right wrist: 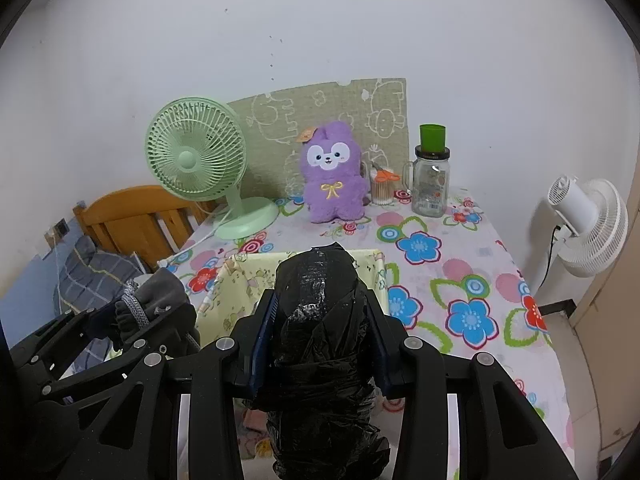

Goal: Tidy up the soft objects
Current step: 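Carry both items over the yellow box while the left gripper releases the grey sock inside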

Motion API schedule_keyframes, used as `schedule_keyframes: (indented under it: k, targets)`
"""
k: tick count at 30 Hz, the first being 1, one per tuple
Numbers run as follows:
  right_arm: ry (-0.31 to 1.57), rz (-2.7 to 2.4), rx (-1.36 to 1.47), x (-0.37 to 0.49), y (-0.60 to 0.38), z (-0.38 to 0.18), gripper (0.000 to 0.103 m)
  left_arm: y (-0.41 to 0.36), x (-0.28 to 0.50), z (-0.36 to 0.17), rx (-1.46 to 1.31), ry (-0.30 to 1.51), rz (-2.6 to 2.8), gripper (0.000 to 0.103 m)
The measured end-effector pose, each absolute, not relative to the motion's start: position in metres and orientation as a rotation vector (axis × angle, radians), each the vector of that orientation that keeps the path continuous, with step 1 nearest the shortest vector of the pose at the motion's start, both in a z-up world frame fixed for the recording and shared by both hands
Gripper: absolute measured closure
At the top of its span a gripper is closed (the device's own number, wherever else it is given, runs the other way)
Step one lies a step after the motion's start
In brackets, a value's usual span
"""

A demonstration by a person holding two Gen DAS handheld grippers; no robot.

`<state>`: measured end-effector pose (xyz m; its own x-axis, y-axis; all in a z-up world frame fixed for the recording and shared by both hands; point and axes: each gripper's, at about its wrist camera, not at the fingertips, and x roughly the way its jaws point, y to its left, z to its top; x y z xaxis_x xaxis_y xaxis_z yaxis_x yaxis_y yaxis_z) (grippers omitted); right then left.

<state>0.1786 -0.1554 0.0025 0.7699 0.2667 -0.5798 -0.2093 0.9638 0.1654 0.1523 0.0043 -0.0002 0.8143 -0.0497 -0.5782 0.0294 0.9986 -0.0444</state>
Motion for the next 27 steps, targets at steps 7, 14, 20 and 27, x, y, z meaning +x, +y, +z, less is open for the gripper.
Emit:
schedule_keyframes:
  k: [7, 14, 20, 27]
  targets:
    - [0.652, 0.252, 0.085, 0.202, -0.152, -0.001, 0.058, 0.005, 0.177, -0.005, -0.029, 0.635, -0.042, 0.052]
    - [0.675, 0.250, 0.092, 0.228, -0.150, -0.011, 0.058, 0.006, 0.199, -0.015, -0.019, 0.671, -0.039, 0.052]
    - [0.699, 0.248, 0.096, 0.246, -0.148, -0.021, 0.058, 0.007, 0.218, -0.026, -0.019, 0.707, -0.036, 0.052]
    - [0.719, 0.239, 0.102, 0.263, -0.146, -0.028, 0.058, 0.008, 0.233, -0.040, -0.025, 0.747, -0.036, 0.051]
